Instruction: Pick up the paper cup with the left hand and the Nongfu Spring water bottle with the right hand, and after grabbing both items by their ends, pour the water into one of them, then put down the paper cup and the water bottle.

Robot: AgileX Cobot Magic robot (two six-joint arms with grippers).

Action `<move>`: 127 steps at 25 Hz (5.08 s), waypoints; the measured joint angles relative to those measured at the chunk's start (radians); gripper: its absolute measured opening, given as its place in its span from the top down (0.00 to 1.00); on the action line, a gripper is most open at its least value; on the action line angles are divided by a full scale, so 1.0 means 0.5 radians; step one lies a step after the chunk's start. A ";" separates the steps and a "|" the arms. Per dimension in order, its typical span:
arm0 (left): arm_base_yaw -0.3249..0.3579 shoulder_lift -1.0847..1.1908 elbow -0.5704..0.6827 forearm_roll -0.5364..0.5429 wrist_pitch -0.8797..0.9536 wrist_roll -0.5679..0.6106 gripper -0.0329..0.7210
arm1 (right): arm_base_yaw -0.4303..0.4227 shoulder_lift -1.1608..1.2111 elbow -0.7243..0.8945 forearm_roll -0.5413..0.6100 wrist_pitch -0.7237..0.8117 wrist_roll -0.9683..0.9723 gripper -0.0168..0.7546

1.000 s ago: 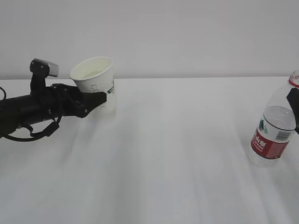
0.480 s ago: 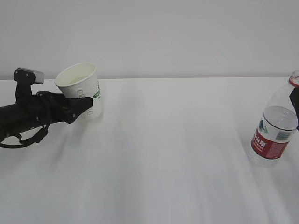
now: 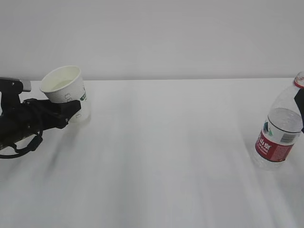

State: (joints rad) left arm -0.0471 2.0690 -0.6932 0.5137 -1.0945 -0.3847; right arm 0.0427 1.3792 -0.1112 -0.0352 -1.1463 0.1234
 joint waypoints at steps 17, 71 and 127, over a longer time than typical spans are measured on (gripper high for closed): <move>0.003 -0.037 0.163 -0.239 -0.021 0.093 0.33 | 0.000 0.000 0.000 0.039 0.000 0.000 0.23; 0.003 -0.063 0.386 -0.599 -0.029 0.281 0.32 | 0.000 0.000 0.000 0.053 0.000 -0.007 0.23; 0.003 -0.072 0.439 -0.656 -0.078 0.283 0.08 | 0.000 0.000 0.000 0.091 0.000 -0.007 0.23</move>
State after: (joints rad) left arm -0.0455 2.0328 -0.4735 0.1858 -1.1334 -0.2432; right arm 0.0427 1.3792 -0.1112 0.0102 -1.1463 0.1199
